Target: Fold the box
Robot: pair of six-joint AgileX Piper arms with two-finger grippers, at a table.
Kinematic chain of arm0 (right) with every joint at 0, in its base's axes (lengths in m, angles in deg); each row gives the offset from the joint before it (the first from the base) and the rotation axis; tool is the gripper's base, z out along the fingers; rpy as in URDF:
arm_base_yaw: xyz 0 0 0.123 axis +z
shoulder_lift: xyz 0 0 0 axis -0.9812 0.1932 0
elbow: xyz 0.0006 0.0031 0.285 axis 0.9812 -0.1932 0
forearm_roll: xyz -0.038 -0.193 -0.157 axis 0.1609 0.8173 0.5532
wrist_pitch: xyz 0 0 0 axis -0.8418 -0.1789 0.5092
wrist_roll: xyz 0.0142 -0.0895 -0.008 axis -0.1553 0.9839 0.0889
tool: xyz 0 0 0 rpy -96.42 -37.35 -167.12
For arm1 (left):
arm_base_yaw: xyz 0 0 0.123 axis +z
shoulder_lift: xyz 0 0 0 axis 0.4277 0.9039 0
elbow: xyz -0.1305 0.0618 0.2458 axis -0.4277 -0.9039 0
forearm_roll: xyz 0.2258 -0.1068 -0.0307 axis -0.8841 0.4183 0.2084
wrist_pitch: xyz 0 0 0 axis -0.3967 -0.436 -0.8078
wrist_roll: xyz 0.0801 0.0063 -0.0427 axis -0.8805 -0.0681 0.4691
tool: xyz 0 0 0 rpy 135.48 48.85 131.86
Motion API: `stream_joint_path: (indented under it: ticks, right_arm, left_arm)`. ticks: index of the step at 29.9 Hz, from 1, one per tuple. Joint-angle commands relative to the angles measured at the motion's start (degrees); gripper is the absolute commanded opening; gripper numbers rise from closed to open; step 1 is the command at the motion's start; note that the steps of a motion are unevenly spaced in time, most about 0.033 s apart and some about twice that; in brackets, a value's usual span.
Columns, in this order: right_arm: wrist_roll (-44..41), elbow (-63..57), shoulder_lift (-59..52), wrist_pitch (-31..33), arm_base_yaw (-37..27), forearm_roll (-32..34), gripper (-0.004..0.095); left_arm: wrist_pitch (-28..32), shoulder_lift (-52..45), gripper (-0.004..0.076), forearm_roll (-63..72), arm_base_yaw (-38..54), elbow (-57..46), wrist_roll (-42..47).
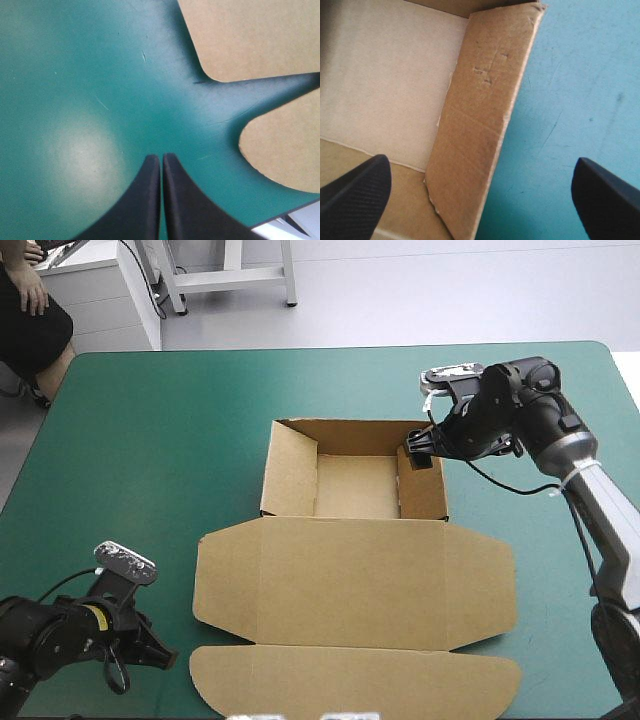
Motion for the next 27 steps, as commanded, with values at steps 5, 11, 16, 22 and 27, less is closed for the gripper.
stream_joint_path:
  ticks: [5, 11, 16, 22, 27]
  right_arm:
    - [-1.60, 0.30, 4.12, -5.16, -0.25, -0.81, 0.0900]
    - [-3.43, 0.30, 8.43, -5.85, -0.25, -2.06, 0.0900]
    - [-3.43, 0.30, 9.94, -7.59, -0.25, -2.10, 0.0748]
    - [-3.60, 0.30, 11.07, -6.98, -0.25, -2.10, 0.0137]
    - [-1.98, 1.15, 11.07, -7.27, -0.25, -2.10, -0.0020]
  left_arm:
    - [2.03, -3.99, -0.0008, 2.33, 0.02, 0.72, 1.59]
    - [0.64, -5.30, -0.0008, 2.55, 0.02, 0.72, 1.82]
    - [-0.10, -5.41, -0.0008, 2.55, 0.02, 0.72, 1.82]
    - [0.01, -5.41, -0.0008, 2.55, 0.02, 0.72, 2.00]
    - [0.63, -5.41, -0.0008, 2.55, 0.02, 0.72, 2.00]
